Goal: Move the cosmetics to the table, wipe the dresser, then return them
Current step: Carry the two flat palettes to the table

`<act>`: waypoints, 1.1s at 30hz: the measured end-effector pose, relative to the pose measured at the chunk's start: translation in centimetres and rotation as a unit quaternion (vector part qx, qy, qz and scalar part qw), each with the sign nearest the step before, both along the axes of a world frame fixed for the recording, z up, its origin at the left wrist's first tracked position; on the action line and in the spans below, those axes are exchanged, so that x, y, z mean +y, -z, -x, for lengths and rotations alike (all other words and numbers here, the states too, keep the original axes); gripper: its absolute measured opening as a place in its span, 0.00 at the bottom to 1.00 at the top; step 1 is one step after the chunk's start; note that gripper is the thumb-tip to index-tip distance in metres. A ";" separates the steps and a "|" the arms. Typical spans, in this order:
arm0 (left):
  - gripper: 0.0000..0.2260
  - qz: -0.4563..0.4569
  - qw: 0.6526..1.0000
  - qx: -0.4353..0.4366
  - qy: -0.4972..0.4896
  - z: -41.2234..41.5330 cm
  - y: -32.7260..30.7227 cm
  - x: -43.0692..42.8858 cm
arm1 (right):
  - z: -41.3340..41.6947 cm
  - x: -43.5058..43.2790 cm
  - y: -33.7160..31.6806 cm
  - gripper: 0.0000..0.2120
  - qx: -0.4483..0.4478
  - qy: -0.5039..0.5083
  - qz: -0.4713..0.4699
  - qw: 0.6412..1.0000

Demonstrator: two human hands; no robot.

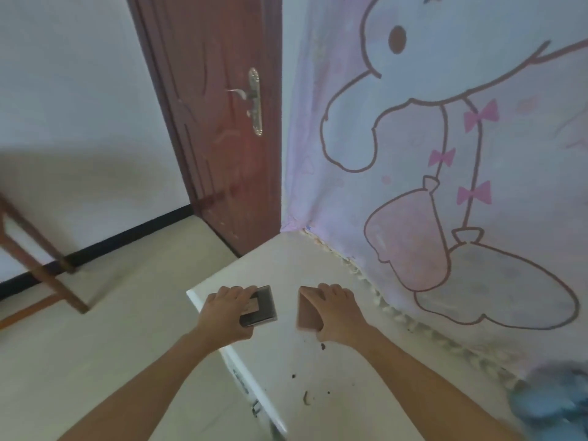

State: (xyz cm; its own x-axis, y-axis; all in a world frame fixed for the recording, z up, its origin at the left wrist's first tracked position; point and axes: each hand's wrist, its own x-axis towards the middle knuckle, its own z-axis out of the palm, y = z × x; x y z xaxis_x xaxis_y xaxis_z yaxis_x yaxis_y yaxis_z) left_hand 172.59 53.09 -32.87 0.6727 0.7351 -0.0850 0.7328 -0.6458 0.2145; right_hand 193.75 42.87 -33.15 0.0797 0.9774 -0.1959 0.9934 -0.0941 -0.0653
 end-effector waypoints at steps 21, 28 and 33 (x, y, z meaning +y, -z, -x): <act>0.32 -0.044 0.946 -0.058 -0.317 39.3 -3.8 -15.2 | 35.9 -0.1 -5.3 0.44 0.019 -0.284 -0.023 0.958; 0.31 -0.058 0.868 -0.075 -0.487 51.3 -4.2 -24.5 | 50.3 -1.8 -6.4 0.43 0.032 -0.428 -0.008 0.903; 0.31 -0.067 0.828 -0.083 -0.550 55.0 -4.0 -27.2 | 57.0 -1.0 -7.2 0.42 0.035 -0.496 -0.011 0.868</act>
